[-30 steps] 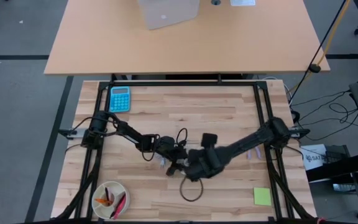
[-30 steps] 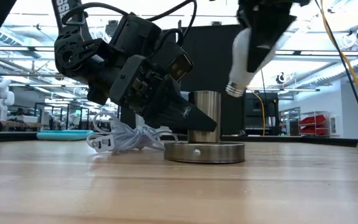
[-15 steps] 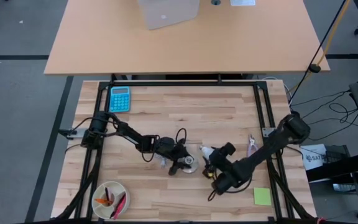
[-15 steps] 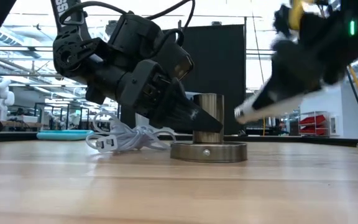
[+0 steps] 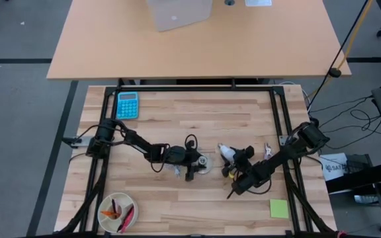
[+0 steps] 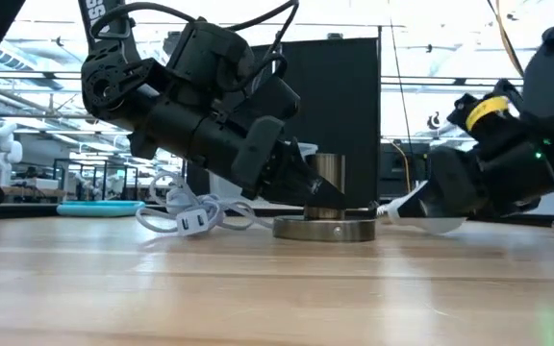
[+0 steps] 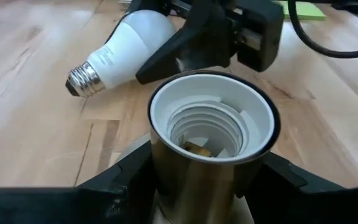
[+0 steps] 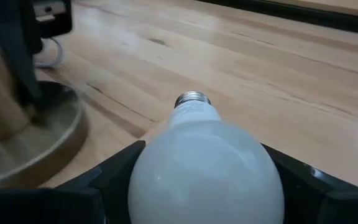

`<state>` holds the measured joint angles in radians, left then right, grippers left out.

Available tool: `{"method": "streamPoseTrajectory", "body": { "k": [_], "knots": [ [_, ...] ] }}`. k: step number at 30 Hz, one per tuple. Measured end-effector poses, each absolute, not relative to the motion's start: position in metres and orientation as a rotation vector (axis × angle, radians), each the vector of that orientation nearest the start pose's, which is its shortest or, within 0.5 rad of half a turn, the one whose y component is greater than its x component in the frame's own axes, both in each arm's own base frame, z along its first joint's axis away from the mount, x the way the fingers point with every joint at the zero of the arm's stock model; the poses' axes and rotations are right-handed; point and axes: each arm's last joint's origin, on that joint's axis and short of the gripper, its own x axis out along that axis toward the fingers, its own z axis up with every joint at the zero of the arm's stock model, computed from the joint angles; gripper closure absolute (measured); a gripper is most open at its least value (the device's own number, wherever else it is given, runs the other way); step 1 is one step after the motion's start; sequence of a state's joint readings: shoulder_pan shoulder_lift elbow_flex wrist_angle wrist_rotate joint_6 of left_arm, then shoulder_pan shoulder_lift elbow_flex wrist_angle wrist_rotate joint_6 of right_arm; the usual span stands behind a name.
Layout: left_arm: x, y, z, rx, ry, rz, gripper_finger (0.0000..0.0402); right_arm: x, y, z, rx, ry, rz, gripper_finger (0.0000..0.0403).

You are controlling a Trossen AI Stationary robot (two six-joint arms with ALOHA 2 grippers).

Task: Screw lightbulb
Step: Remove the light bulb from the lamp

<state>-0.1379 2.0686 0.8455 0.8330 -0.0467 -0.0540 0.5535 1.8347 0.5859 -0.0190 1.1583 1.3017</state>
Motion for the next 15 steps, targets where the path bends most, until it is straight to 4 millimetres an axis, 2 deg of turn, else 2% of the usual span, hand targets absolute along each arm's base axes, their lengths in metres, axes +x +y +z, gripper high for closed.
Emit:
{"method": "streamPoseTrajectory", "body": {
  "k": [8, 15],
  "knots": [
    [0.373, -0.049, 0.09, -0.064, 0.374, -0.002, 0.0196, 0.235, 0.1, 0.071, 0.169, 0.361, -0.874, 0.0134],
    [0.372, -0.058, 0.094, -0.074, 0.341, 0.006, 0.0195, 0.242, 0.098, 0.073, 0.138, 0.39, -0.843, 0.0126]
  ]
}}
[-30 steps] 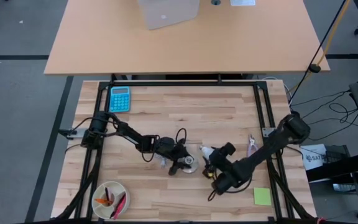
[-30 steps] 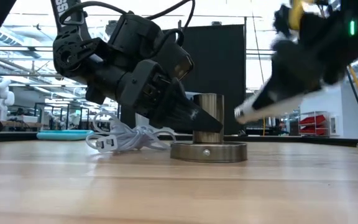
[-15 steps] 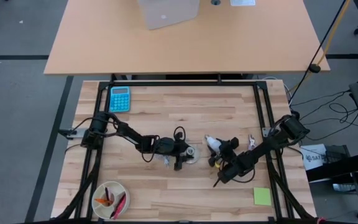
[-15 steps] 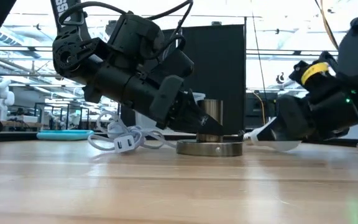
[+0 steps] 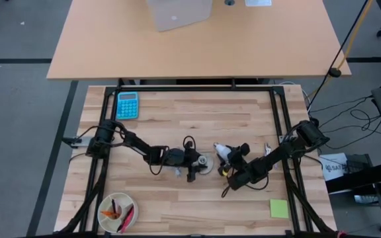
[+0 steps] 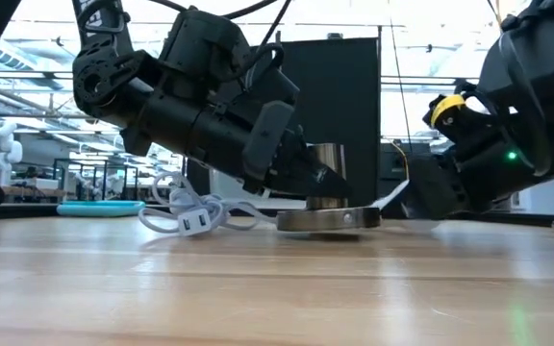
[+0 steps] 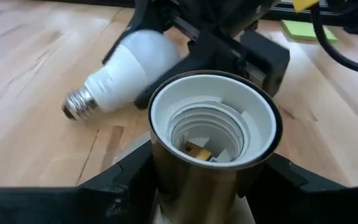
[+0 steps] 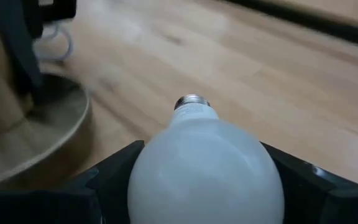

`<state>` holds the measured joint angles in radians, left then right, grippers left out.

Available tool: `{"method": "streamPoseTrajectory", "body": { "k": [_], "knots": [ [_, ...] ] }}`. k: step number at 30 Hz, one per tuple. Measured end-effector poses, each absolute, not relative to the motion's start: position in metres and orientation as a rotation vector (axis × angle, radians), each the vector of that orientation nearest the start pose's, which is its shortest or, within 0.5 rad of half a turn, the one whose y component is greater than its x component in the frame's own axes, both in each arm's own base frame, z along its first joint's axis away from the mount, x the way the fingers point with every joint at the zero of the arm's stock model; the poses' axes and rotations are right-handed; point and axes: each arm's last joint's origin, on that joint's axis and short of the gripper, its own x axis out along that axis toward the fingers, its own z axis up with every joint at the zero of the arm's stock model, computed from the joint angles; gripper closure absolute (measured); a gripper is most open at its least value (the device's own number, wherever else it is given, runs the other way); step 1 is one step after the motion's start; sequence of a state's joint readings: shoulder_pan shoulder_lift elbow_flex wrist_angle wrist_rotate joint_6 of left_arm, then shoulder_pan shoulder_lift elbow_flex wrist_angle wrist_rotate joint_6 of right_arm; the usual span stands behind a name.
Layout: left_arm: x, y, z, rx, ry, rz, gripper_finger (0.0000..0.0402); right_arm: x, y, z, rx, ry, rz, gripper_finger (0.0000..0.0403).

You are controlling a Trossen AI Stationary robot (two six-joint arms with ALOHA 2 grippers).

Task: Screw lightbulb
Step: Remove the light bulb from the lamp

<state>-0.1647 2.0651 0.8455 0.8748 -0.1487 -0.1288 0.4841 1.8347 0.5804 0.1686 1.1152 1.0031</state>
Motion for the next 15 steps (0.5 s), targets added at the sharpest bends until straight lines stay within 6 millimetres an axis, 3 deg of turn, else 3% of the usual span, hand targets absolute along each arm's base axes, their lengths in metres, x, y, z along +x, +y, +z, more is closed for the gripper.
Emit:
{"method": "streamPoseTrajectory", "body": {
  "k": [11, 15],
  "knots": [
    [0.3725, -0.0529, 0.0931, -0.135, 0.354, 0.035, 0.0194, 0.2451, 0.0969, 0.072, 0.167, 0.447, -0.797, 0.0122],
    [0.373, -0.0499, 0.0931, -0.17, 0.357, 0.027, 0.0173, 0.2466, 0.0957, 0.0711, 0.166, 0.494, -0.764, 0.0122]
  ]
}}
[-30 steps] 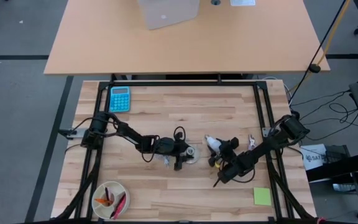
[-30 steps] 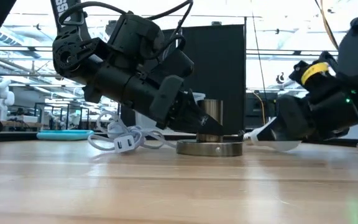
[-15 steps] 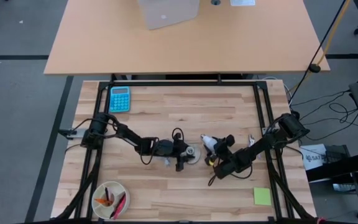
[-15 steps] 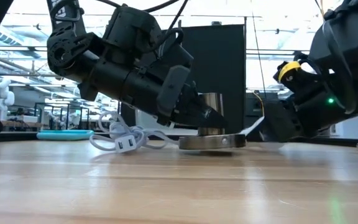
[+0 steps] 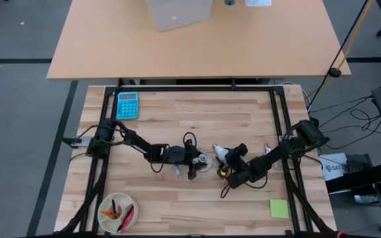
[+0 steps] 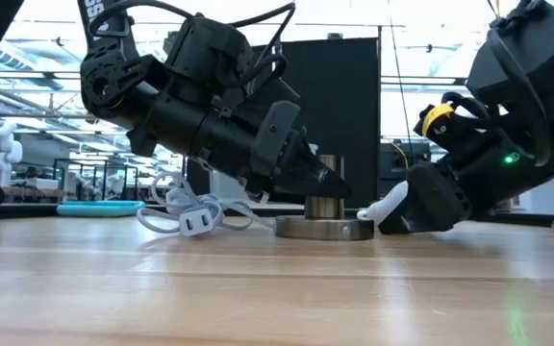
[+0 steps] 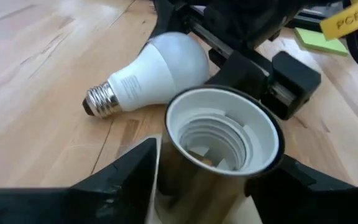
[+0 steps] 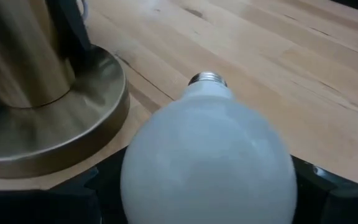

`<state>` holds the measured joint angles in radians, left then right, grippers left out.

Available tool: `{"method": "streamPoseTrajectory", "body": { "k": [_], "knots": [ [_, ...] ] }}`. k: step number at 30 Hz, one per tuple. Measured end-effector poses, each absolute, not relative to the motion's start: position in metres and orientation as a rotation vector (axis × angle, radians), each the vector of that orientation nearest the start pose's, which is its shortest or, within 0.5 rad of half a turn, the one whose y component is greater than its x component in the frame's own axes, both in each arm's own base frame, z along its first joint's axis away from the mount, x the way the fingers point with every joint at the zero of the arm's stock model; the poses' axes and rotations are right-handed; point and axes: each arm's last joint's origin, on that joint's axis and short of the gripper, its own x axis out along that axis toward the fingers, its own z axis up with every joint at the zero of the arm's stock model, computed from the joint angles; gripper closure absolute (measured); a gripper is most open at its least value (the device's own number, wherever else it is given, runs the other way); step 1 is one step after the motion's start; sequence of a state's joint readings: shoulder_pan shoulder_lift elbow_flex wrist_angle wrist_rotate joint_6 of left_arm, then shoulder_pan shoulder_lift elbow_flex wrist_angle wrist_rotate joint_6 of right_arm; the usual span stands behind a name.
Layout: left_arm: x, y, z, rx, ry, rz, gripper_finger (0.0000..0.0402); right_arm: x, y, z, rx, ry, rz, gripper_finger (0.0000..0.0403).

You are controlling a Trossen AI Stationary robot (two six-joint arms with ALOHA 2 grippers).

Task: Screw lightbulb
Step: Remove the light bulb from the lamp

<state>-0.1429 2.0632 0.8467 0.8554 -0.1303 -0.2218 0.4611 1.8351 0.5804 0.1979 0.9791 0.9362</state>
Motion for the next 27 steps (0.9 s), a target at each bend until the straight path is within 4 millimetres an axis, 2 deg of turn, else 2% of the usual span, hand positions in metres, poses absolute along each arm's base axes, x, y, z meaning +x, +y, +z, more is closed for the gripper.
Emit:
{"method": "streamPoseTrajectory", "body": {
  "k": [6, 11, 16, 21, 27],
  "knots": [
    [0.373, -0.051, 0.096, -0.195, 0.364, 0.014, 0.0129, 0.249, 0.094, 0.072, 0.166, 0.502, -0.755, 0.0122],
    [0.371, -0.051, 0.11, -0.205, 0.352, 0.013, 0.0124, 0.249, 0.094, 0.072, 0.151, 0.506, -0.752, 0.0122],
    [0.364, -0.049, 0.128, -0.163, 0.423, 0.027, 0.0124, 0.249, 0.094, 0.072, 0.151, 0.505, -0.752, 0.0122],
    [0.354, -0.049, 0.153, -0.13, 0.445, 0.058, 0.0124, 0.249, 0.094, 0.072, 0.154, 0.503, -0.751, 0.0122],
    [0.334, -0.052, 0.198, -0.019, 0.403, 0.184, 0.0124, 0.248, 0.097, 0.073, 0.147, 0.454, -0.771, 0.0122]
  ]
}}
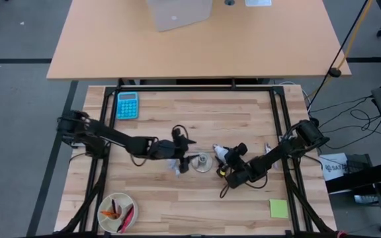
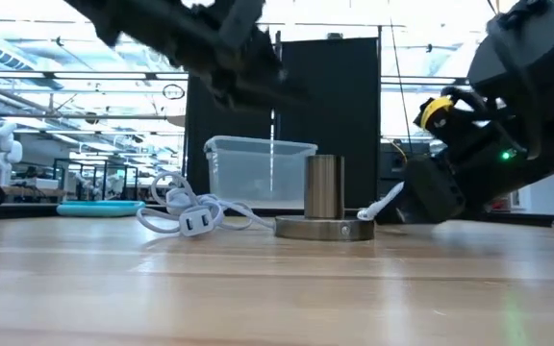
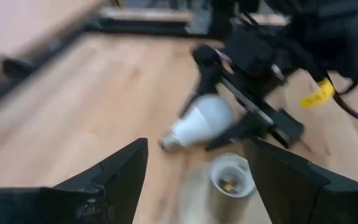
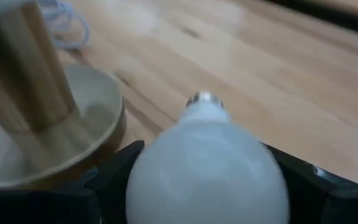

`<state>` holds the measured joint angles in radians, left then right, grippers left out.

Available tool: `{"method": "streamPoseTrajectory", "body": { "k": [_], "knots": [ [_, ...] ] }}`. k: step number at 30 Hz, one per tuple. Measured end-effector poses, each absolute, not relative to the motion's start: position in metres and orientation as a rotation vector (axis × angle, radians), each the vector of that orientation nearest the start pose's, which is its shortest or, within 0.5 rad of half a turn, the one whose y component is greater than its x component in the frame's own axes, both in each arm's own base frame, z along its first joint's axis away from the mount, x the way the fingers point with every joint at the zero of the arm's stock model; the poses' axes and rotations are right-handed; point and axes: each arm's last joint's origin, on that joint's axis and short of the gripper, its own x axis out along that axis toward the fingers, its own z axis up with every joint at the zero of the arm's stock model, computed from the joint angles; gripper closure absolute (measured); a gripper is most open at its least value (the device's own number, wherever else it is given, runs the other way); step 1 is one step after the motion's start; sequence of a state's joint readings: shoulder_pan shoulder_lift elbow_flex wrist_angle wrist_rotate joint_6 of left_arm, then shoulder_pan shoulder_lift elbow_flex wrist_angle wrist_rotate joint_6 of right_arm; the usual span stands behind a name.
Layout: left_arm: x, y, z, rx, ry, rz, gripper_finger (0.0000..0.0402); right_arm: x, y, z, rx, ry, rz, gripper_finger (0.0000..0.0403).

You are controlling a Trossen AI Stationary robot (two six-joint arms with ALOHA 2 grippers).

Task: Screw lightbulb
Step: Remove the light bulb from the lamp, then return to Home Position

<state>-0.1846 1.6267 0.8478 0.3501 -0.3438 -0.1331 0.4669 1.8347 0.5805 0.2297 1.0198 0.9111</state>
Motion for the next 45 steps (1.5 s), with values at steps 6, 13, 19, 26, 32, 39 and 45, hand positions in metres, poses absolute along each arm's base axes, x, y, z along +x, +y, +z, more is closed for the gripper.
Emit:
{"method": "streamPoseTrajectory", "body": {
  "k": [6, 13, 19, 26, 32, 39, 45],
  "knots": [
    [0.306, -0.056, 0.246, 0.114, 0.324, 0.237, 0.0124, 0.242, 0.109, 0.077, 0.108, 0.354, -0.795, 0.0122],
    [0.277, -0.052, 0.275, 0.188, 0.291, 0.25, 0.013, 0.229, 0.129, 0.081, 0.004, 0.23, -0.809, 0.0122],
    [0.234, -0.037, 0.268, 0.171, 0.257, 0.295, 0.02, 0.215, 0.145, 0.098, -0.102, 0.131, -0.808, 0.0122],
    [0.177, -0.019, 0.25, 0.092, 0.166, 0.348, 0.0321, 0.203, 0.15, 0.123, -0.177, 0.126, -0.781, 0.0131],
    [0.147, -0.009, 0.222, 0.019, 0.131, 0.38, 0.0383, 0.199, 0.146, 0.134, -0.184, 0.159, -0.76, 0.0169],
    [0.135, -0.007, 0.192, -0.034, 0.148, 0.388, 0.0399, 0.198, 0.145, 0.14, -0.202, 0.177, -0.746, 0.0213],
    [0.132, -0.008, 0.173, -0.042, 0.1, 0.334, 0.04, 0.198, 0.145, 0.14, -0.221, 0.188, -0.742, 0.0301]
  ]
}}
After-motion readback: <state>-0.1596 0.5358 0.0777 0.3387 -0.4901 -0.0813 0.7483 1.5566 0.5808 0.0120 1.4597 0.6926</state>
